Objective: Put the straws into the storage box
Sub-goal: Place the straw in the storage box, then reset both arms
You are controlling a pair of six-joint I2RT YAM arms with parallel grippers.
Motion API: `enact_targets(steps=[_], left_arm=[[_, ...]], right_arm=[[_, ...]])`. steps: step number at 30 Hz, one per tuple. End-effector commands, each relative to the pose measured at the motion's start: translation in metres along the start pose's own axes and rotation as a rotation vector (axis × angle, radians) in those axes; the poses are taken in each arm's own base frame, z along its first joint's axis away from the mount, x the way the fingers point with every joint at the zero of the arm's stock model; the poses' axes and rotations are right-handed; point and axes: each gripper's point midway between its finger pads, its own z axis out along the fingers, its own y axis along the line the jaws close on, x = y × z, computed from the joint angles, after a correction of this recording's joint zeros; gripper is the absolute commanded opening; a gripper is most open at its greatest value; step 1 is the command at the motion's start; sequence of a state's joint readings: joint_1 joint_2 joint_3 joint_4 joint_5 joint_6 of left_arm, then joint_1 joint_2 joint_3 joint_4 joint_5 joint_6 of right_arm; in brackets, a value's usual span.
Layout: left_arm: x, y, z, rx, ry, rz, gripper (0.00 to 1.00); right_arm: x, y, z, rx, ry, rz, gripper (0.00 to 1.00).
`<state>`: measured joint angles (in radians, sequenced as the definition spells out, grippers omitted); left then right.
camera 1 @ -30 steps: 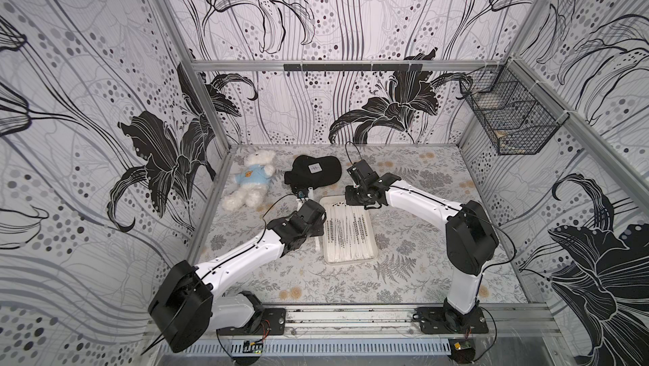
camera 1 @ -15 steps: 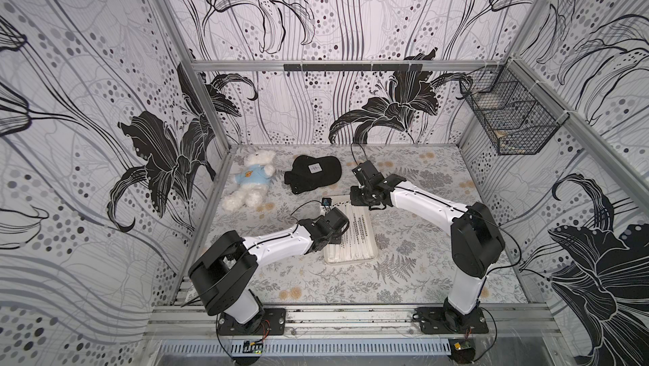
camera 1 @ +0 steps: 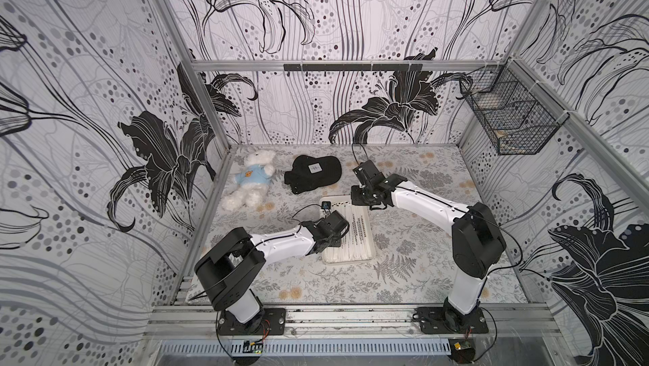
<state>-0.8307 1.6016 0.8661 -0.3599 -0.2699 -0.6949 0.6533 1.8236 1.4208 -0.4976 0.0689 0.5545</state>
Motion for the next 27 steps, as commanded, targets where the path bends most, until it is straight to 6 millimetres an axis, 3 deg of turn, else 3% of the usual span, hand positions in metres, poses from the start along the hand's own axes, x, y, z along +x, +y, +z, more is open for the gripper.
enact_targets(steps=[1, 6, 9, 14, 16, 17, 18, 21, 22, 24, 27], left_arm=[[-0.030, -0.007, -0.028, 0.022, -0.073, -0.022, 0.32], [-0.061, -0.010, -0.072, 0.088, -0.176, -0.065, 0.45], [-0.082, -0.002, -0.096, 0.084, -0.290, -0.066, 0.51], [-0.131, 0.041, -0.147, 0.005, -0.677, -0.138, 0.66], [-0.143, 0.063, -0.167, -0.008, -0.860, -0.199, 0.77], [-0.146, 0.075, -0.172, -0.006, -0.951, -0.205, 0.92], [-0.145, 0.089, -0.171, -0.034, -1.012, -0.194, 0.98], [-0.146, 0.148, -0.155, -0.217, -1.009, -0.278, 0.97], [-0.146, 0.163, -0.151, -0.267, -1.000, -0.302, 0.97], [-0.139, 0.193, -0.145, -0.399, -1.002, -0.334, 0.97], [-0.128, 0.220, -0.127, -0.497, -0.989, -0.318, 0.97]], right_arm=[[-0.008, -0.018, -0.017, 0.034, -0.029, -0.010, 0.25], [-0.016, -0.046, -0.032, 0.025, -0.081, -0.014, 0.27], [-0.028, -0.058, -0.058, 0.015, -0.209, -0.027, 0.38], [-0.042, -0.102, -0.088, 0.106, -0.466, -0.015, 0.61], [-0.046, -0.124, -0.094, 0.226, -0.578, -0.089, 0.70], [-0.047, -0.143, -0.096, 0.316, -0.624, -0.118, 0.75], [-0.048, -0.166, -0.098, 0.388, -0.632, -0.101, 0.76], [-0.031, -0.254, -0.111, 0.601, -0.631, 0.089, 0.75], [-0.025, -0.271, -0.114, 0.636, -0.643, 0.116, 0.74], [-0.012, -0.296, -0.111, 0.698, -0.655, 0.136, 0.74], [-0.005, -0.308, -0.099, 0.720, -0.677, 0.106, 0.73]])
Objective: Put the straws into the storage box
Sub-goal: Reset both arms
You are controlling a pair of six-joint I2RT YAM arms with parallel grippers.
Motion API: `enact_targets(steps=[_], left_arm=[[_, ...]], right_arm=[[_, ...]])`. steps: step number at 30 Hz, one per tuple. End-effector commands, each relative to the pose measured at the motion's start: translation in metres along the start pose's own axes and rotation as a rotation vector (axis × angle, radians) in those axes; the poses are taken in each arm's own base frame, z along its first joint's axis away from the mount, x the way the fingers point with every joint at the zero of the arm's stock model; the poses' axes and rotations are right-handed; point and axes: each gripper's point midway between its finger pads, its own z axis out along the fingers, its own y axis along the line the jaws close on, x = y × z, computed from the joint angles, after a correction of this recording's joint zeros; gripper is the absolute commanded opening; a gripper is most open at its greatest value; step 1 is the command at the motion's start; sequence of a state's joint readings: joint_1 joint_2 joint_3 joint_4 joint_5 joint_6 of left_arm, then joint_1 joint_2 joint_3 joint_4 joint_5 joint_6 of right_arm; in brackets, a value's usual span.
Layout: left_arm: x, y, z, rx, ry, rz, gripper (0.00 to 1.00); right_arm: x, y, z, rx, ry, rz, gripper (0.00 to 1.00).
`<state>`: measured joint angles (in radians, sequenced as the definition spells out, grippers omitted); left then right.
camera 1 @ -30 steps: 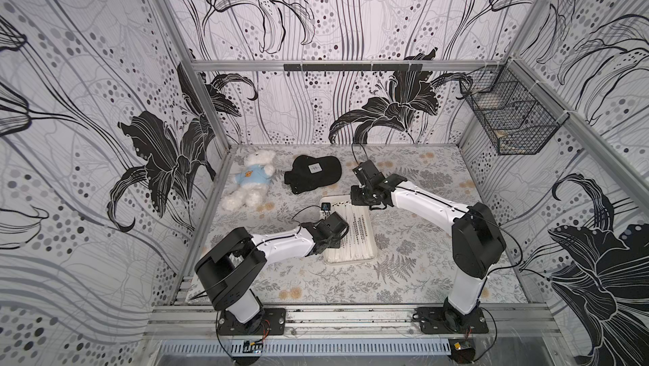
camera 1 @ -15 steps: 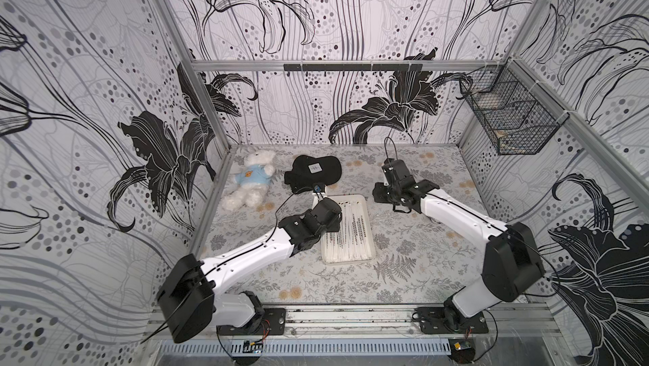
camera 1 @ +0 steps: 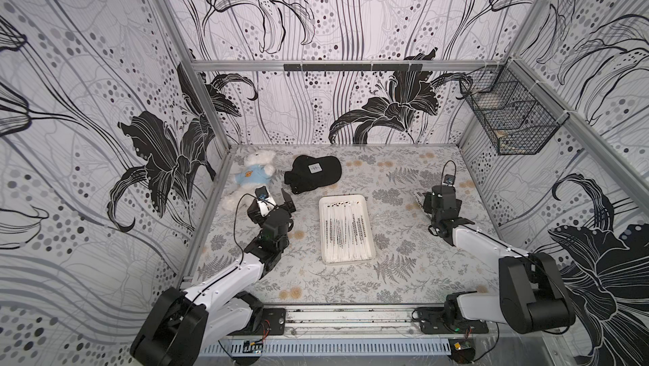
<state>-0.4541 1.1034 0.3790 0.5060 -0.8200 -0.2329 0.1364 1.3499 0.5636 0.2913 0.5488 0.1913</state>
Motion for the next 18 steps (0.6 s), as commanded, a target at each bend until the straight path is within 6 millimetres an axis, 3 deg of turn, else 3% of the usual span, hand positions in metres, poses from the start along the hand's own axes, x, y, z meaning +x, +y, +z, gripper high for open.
enact_targets(steps=[1, 4, 7, 11, 14, 18], left_arm=[[-0.004, 0.023, 0.013, -0.088, -0.084, -0.003, 0.97], [0.007, 0.036, 0.019, -0.058, -0.121, -0.031, 0.97], [0.011, 0.037, 0.026, 0.024, -0.123, -0.041, 0.98], [0.017, 0.035, 0.037, 0.099, -0.134, -0.039, 0.98], [0.024, 0.025, 0.041, 0.162, -0.107, -0.014, 0.98], [0.030, 0.025, 0.042, 0.198, -0.096, -0.019, 0.98]], right_arm=[[-0.017, -0.002, 0.007, 0.034, -0.151, -0.038, 0.73], [-0.008, -0.006, 0.017, 0.014, -0.170, -0.015, 0.73], [0.000, -0.009, 0.016, -0.021, -0.206, 0.006, 0.73], [-0.001, 0.018, 0.012, -0.173, -0.224, -0.075, 0.71], [0.000, 0.023, 0.008, -0.217, -0.239, -0.078, 0.71], [0.000, 0.026, 0.001, -0.281, -0.269, -0.076, 0.71]])
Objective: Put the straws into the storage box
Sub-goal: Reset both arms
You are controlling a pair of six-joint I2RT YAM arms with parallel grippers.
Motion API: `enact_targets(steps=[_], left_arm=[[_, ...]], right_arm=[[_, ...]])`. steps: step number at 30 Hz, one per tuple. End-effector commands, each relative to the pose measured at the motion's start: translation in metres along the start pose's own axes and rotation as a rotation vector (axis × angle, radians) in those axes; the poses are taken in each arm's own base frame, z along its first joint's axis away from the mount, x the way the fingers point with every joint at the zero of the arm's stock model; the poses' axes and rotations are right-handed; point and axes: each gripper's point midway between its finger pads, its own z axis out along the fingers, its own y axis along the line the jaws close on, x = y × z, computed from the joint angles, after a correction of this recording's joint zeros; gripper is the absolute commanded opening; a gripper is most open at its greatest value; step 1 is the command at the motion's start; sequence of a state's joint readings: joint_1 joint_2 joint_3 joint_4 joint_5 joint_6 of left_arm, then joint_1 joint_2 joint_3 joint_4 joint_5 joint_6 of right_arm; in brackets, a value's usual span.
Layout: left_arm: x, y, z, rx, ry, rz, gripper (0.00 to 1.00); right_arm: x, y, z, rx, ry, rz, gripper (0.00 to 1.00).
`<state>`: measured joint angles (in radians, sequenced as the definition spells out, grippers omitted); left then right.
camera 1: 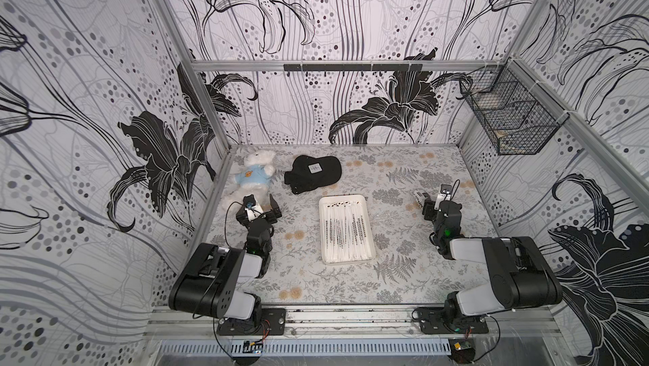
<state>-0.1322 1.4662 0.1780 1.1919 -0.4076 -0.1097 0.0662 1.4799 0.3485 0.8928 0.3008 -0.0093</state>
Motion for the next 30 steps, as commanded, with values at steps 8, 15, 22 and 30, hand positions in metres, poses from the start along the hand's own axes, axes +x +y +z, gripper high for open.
enact_targets(steps=[8, 15, 22, 30], left_arm=[[-0.019, 0.003, 0.002, 0.066, -0.069, -0.085, 0.98], [-0.017, -0.008, 0.008, 0.106, -0.044, -0.042, 0.98], [-0.016, -0.013, 0.008, 0.130, -0.036, -0.027, 0.98], [-0.015, -0.013, 0.009, 0.130, -0.036, -0.025, 0.98]], right_arm=[[-0.004, 0.006, -0.015, -0.132, -0.119, 0.009, 0.96], [-0.004, 0.006, -0.016, -0.130, -0.126, 0.008, 0.96], [-0.004, 0.005, -0.016, -0.129, -0.127, 0.008, 0.96], [-0.004, 0.005, -0.016, -0.129, -0.127, 0.008, 0.96]])
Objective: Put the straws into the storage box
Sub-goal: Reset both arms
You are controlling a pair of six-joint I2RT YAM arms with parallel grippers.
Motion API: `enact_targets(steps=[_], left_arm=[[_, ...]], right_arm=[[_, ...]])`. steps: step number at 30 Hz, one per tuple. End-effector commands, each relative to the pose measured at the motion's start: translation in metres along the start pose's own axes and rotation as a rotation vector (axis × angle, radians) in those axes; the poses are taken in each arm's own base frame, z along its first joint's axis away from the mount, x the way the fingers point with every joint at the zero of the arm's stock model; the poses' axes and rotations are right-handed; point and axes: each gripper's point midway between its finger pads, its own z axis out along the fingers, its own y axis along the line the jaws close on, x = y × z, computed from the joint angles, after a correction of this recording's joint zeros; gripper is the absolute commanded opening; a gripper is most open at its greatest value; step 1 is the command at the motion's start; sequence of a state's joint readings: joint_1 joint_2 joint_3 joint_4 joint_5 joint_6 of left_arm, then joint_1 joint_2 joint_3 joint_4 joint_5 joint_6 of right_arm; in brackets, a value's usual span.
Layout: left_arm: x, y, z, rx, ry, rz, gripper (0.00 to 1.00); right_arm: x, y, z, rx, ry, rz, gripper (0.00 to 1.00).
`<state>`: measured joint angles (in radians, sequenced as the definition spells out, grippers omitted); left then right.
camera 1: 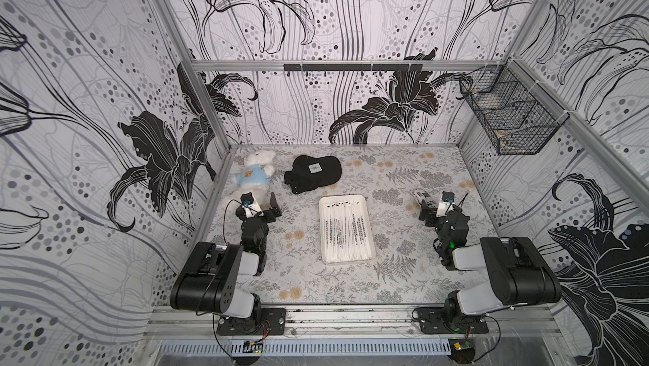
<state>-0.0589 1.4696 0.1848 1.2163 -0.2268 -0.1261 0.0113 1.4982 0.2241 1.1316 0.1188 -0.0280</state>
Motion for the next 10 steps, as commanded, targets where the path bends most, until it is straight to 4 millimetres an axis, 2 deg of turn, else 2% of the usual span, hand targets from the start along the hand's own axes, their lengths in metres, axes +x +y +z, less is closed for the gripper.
enact_targets(steps=[1, 5, 10], left_arm=[[-0.0095, -0.0065, 0.0029, 0.021, -0.031, 0.009, 0.98], [-0.0071, -0.0145, 0.0020, 0.025, -0.027, 0.035, 0.98], [-0.0085, -0.0125, -0.0005, 0.016, -0.036, 0.027, 0.98]], right_arm=[[-0.0080, -0.0004, 0.0002, -0.003, -0.033, -0.010, 0.96], [-0.0078, -0.0006, 0.0003, -0.002, -0.032, -0.010, 0.96], [-0.0079, -0.0005, 0.0001, -0.003, -0.033, -0.010, 0.96]])
